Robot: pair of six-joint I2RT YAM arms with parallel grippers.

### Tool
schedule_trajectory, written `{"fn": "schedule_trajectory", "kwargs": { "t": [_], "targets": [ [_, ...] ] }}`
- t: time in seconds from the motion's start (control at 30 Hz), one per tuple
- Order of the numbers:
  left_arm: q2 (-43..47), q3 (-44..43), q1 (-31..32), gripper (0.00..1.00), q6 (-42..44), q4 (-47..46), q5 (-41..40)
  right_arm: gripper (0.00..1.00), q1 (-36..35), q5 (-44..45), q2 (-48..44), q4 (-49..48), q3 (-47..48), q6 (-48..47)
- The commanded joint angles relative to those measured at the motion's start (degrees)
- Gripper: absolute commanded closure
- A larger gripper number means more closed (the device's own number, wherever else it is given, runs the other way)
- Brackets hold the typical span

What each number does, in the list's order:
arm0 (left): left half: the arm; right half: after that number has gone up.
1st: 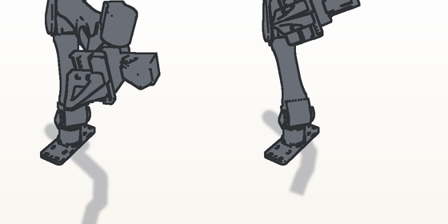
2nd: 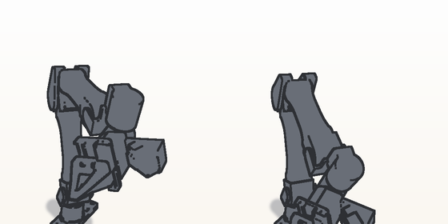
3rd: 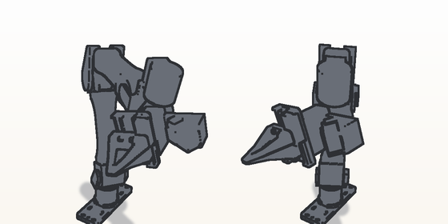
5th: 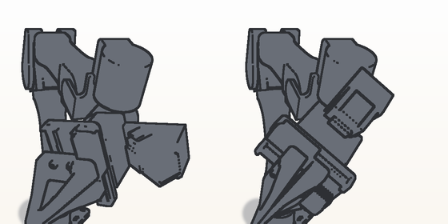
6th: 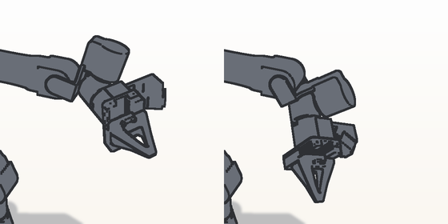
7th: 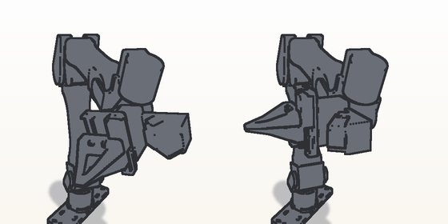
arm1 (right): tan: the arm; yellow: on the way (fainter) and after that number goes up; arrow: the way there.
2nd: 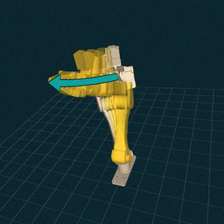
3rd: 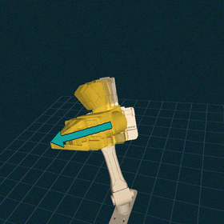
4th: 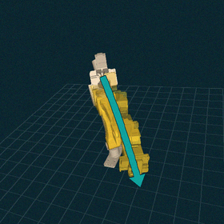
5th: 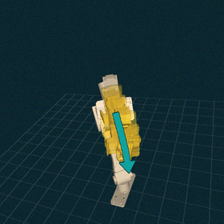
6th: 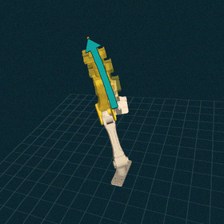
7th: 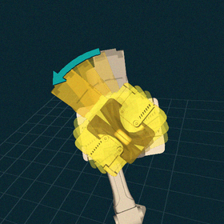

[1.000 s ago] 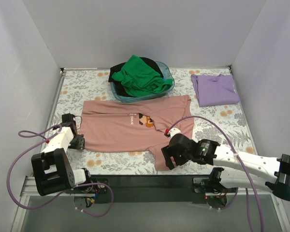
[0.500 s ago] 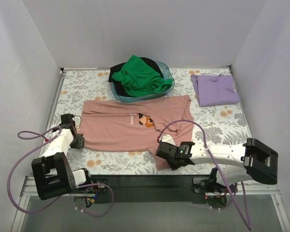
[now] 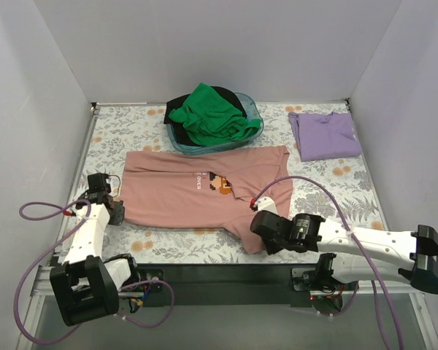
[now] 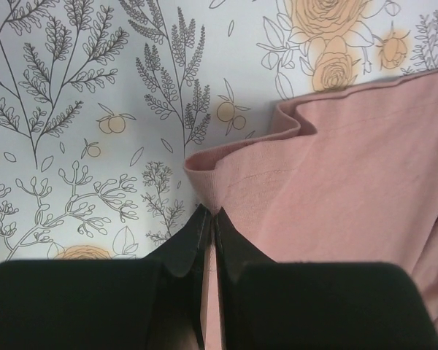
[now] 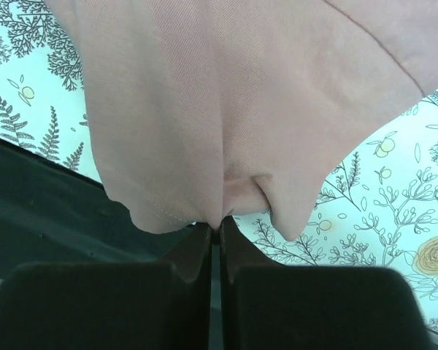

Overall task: Fold and stack the t-shirts
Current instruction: Fold the tshirt

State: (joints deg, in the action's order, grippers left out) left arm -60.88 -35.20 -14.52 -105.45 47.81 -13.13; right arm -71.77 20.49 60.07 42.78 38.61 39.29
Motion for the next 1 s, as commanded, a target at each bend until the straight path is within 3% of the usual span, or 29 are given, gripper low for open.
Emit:
{"fn": "schedule_trajectory", "kwargs": {
  "t": [0.0, 0.13, 0.2, 0.6, 0.97],
  "targets": [
    [1.7, -2.0, -0.3, 1.00, -0.2, 0.5, -1.0, 0.99, -0.3, 0.7, -1.2, 3.0, 2.7, 0.8],
    [-1.8, -4.6, -0.4, 1.00, 0.5, 0.3, 0.2, 0.99, 2.7, 3.8, 1.0, 2.8, 8.0, -2.9],
    [-3.4, -6.0, -0.3, 1.00, 1.2, -0.7, 1.9, 0.99, 8.6, 3.4, 3.2, 2.7, 11.5, -5.4],
    [-20.1, -17.7, -0.4, 1.00, 5.2, -4.2, 3.5, 0.99, 30.8, -7.8, 13.6, -8.1, 21.4, -21.1],
    [-36.6, -28.3, -0.3, 1.00, 8.5, -7.3, 7.4, 0.99, 41.4, -14.4, 30.9, -11.8, 33.1, -24.0]
  ]
}}
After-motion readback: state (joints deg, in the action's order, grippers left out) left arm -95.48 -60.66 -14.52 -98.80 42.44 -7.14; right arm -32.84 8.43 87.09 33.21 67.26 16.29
